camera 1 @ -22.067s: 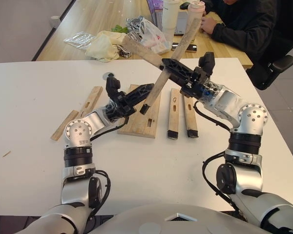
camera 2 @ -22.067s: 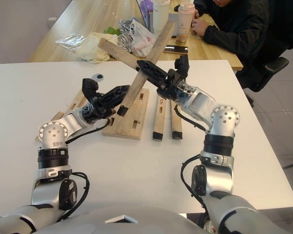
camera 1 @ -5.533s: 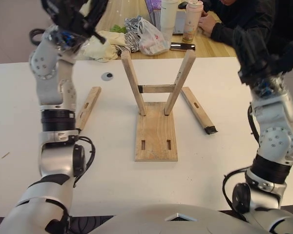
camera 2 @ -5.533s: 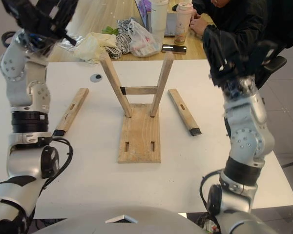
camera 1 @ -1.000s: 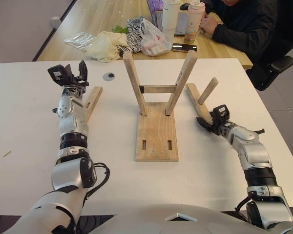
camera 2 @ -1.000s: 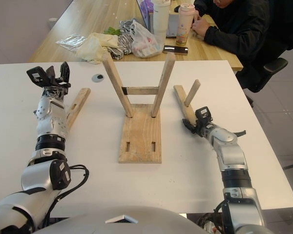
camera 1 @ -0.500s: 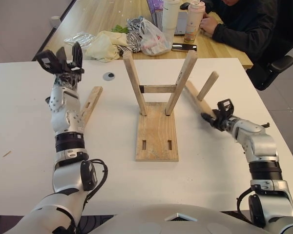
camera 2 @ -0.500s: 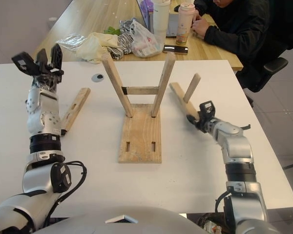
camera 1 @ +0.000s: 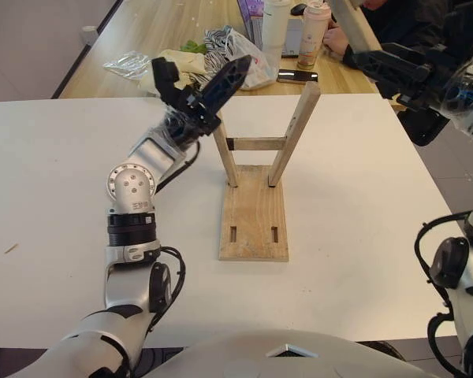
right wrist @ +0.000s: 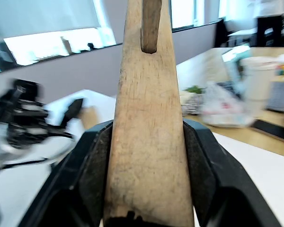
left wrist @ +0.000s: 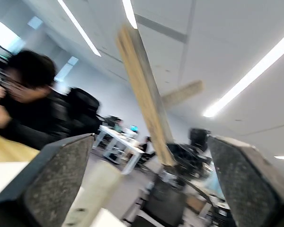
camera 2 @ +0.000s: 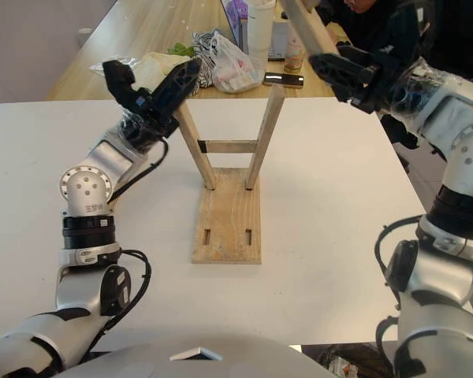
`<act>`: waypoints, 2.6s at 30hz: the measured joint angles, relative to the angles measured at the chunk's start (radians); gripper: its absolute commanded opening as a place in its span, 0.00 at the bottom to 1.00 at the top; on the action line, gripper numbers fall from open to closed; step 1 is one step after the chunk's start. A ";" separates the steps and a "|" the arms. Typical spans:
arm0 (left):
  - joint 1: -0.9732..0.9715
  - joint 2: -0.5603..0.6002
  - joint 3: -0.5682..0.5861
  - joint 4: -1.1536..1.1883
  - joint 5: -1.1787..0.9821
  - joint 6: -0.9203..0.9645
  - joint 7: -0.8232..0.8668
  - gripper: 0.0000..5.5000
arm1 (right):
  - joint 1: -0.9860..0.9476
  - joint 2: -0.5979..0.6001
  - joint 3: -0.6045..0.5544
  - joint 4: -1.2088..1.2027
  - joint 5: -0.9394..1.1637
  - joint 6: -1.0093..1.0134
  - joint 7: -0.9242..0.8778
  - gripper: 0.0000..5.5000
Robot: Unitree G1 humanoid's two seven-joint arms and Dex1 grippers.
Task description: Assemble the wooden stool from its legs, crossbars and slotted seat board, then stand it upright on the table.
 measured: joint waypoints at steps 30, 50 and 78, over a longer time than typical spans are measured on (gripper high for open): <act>-0.109 -0.125 0.106 0.073 -0.152 0.028 0.041 0.37 | 0.111 0.249 0.011 -0.168 0.606 0.094 -0.517 0.37; 0.337 0.205 -0.067 -0.228 0.296 -0.224 -0.343 0.37 | 0.560 0.061 -0.099 0.009 0.463 -0.180 -0.113 0.59; 0.454 0.269 -0.193 -0.126 0.520 -0.514 -0.548 0.37 | 0.530 0.063 -0.060 0.088 0.376 -0.218 -0.098 0.59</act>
